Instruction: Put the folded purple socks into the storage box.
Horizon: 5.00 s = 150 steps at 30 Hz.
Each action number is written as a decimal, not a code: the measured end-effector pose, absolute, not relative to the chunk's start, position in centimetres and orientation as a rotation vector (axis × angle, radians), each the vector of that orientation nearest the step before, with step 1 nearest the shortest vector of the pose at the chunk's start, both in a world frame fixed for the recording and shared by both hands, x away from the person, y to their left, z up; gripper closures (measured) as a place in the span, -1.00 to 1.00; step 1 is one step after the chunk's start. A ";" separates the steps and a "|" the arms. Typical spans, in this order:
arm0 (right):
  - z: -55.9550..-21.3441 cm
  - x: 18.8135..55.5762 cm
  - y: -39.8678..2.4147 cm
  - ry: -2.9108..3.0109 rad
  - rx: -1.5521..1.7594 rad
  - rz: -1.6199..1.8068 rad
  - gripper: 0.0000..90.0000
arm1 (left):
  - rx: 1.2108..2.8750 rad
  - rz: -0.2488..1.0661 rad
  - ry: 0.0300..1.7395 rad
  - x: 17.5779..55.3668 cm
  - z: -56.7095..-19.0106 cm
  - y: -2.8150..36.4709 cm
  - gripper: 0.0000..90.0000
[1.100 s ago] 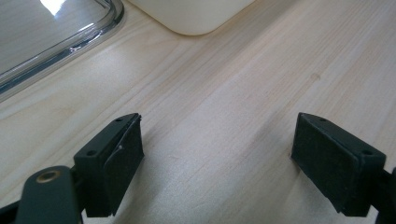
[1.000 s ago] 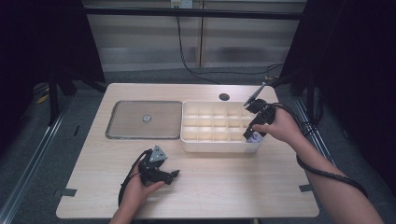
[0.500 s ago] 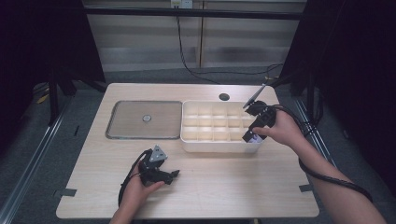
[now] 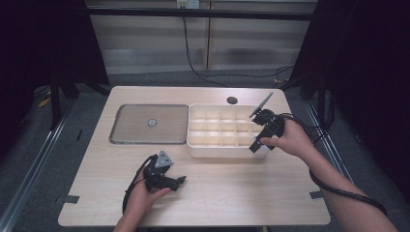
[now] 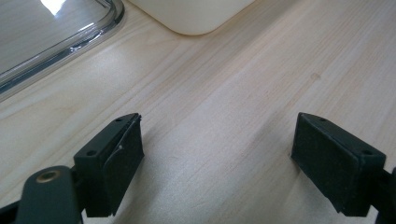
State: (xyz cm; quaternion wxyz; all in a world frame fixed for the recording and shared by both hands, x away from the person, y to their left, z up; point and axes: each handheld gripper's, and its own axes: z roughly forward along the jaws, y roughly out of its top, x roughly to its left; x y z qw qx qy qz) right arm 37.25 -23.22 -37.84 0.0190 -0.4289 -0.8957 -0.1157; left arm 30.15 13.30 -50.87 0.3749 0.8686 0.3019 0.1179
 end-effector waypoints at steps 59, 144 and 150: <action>-42.0 31.4 -19.3 -2.838 -1.113 -0.404 -0.30 | 2.230 0.304 0.767 30.2 -50.8 13.3 -0.65; -50.7 25.1 -20.8 -2.950 -0.943 -1.261 -0.53 | 2.225 0.309 0.773 30.2 -50.9 13.3 -0.65; -51.0 25.0 -21.1 -2.937 -0.938 -1.310 -0.53 | 2.225 0.309 0.773 30.2 -50.9 13.3 -0.65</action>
